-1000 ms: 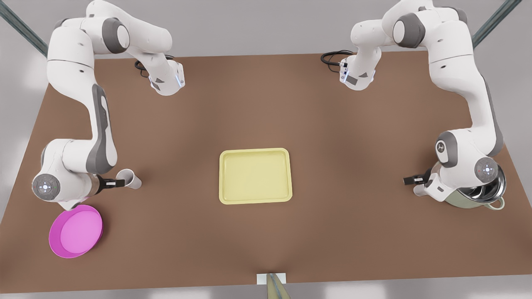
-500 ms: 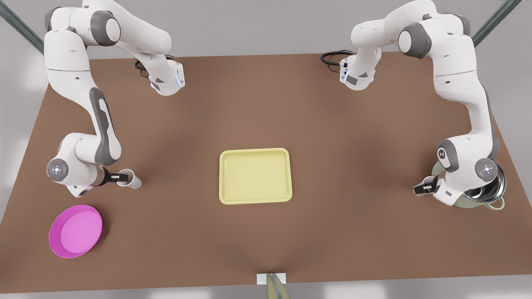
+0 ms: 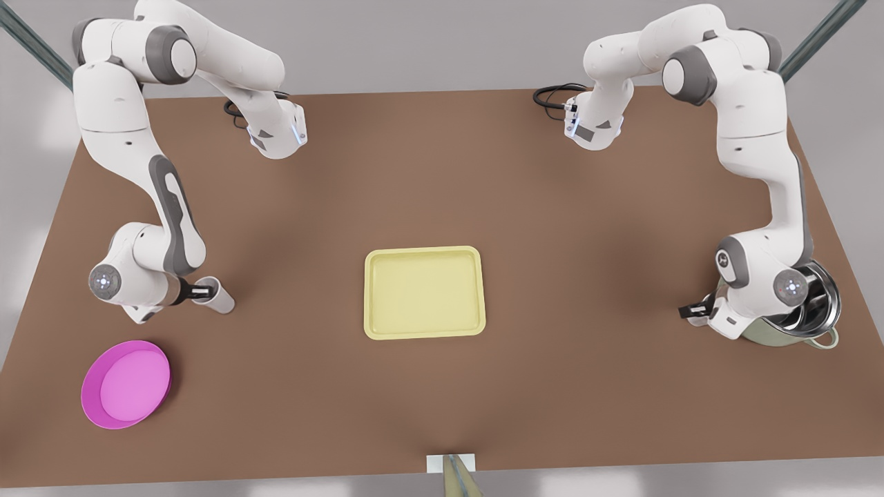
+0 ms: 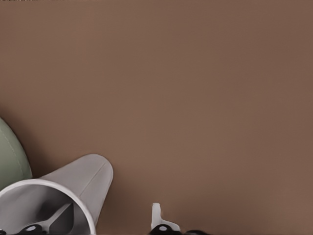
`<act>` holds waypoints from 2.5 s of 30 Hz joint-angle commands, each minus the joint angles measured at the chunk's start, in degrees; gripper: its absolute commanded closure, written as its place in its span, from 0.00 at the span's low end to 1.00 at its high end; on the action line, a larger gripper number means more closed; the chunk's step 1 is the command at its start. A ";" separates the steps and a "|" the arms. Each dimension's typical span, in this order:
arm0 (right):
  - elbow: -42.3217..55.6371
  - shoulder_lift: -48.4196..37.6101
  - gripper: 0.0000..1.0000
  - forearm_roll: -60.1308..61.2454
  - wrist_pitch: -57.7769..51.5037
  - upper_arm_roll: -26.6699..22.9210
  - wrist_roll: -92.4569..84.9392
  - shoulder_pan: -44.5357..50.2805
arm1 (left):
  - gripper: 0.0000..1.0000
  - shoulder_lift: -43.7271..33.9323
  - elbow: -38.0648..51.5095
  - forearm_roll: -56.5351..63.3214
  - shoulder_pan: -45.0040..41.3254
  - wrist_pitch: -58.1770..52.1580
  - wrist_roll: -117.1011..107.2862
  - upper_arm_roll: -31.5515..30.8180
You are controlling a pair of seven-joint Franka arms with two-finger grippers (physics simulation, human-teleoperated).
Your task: Use both arms to respectively pick up the white IKEA cups from the middle-left and middle-right positions, then place the white IKEA cups onto the middle-middle tray, ensuring that the cups remain upright and do not tip over
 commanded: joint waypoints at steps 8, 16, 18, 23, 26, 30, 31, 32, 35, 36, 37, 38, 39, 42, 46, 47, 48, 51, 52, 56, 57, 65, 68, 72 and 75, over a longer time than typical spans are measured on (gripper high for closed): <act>7.20 -0.01 0.79 2.88 -7.73 3.76 -4.45 0.57 | 0.64 0.48 0.15 0.63 0.19 2.85 0.60 0.00; 12.22 5.00 0.79 12.90 0.61 10.19 -5.25 11.21 | 0.79 -3.29 0.15 1.43 -1.56 -1.53 -9.92 -3.86; 12.83 5.09 0.79 12.81 1.76 10.98 -5.25 12.35 | 0.79 -3.74 3.58 1.69 -10.26 -6.46 -25.93 -4.92; 14.59 5.96 0.79 13.08 5.98 10.89 -4.72 19.12 | 0.79 -1.46 16.06 4.77 -41.11 -16.04 -79.72 -5.10; 13.62 6.84 0.79 13.17 9.58 10.89 -3.15 22.54 | 0.79 6.01 26.08 4.77 -46.04 -15.96 -85.71 -6.85; 13.62 8.25 0.79 13.17 12.66 10.80 0.38 26.15 | 0.79 11.55 31.00 4.50 -46.48 -13.23 -86.68 -7.38; 13.62 8.25 0.79 13.17 12.75 10.89 0.55 26.50 | 0.79 12.52 32.06 4.50 -46.92 -13.05 -87.29 -7.64; 13.62 8.16 0.79 13.17 12.75 10.89 0.55 26.59 | 0.79 12.96 32.06 4.50 -47.27 -12.97 -87.29 -7.64; 12.66 7.46 0.79 13.69 12.66 10.89 0.55 28.96 | 0.79 14.54 32.15 4.50 -48.50 -12.27 -88.61 -7.64; 12.30 7.20 0.79 13.69 12.49 10.89 0.55 29.66 | 0.79 15.33 32.15 4.50 -48.68 -11.91 -88.61 -7.64; 12.22 7.20 0.79 13.69 11.96 10.89 0.55 30.10 | 0.79 15.86 32.15 4.50 -48.94 -10.95 -88.70 -7.64; 11.34 7.11 0.79 13.78 11.87 10.89 0.64 30.72 | 0.79 16.30 32.15 4.50 -49.03 -10.68 -88.96 -7.64; 10.99 7.11 0.79 13.78 11.78 10.89 0.55 30.81 | 0.79 17.09 32.15 4.50 -49.03 -9.89 -88.96 -7.64; 8.53 6.58 0.79 13.78 11.34 10.80 0.38 31.25 | 0.40 17.00 32.06 4.59 -49.03 -9.63 -88.87 -7.56; 8.09 7.02 0.79 13.69 10.90 10.80 0.29 33.27 | 0.04 17.09 31.97 4.77 -49.03 -9.63 -88.96 -7.56; 8.09 7.20 0.79 13.61 10.99 10.80 0.29 33.71 | 0.00 17.09 31.97 4.77 -49.03 -9.63 -88.87 -7.56; 8.09 7.28 0.79 13.61 10.99 10.80 0.29 33.71 | 0.00 17.00 31.97 4.68 -49.03 -9.71 -88.87 -7.56; 8.17 7.90 0.79 13.43 11.08 10.80 0.11 33.44 | 0.00 16.83 31.97 4.59 -48.94 -10.07 -89.22 -7.56; 8.26 7.90 0.79 13.43 11.08 10.80 0.02 33.44 | 0.00 16.65 31.97 4.50 -48.94 -10.68 -89.58 -7.56; 8.26 7.99 0.29 13.43 11.08 10.71 0.20 33.44 | 0.00 11.21 32.06 3.80 -48.50 -19.46 -89.40 -7.56; 8.35 7.99 0.00 13.43 11.08 10.71 0.20 33.62 | 0.00 7.61 32.23 3.80 -48.15 -25.70 -89.31 -7.38; 8.61 7.29 0.00 13.34 10.99 10.63 0.11 33.62 | 0.00 -27.72 13.79 4.77 -11.76 -44.43 -2.48 -6.94; 7.74 5.26 0.00 13.34 9.76 10.71 -0.06 33.18 | 0.00 -25.01 15.18 4.24 -11.76 -46.98 -2.65 -7.20; 7.73 -2.81 0.00 13.34 -2.61 10.01 0.38 32.74 | 0.00 -25.01 15.27 1.34 -11.67 -47.24 -2.83 -7.21; 15.38 -5.29 0.00 11.94 -21.09 -0.62 0.20 32.12 | 0.00 -24.84 15.10 1.25 -11.41 -47.33 -2.83 -7.21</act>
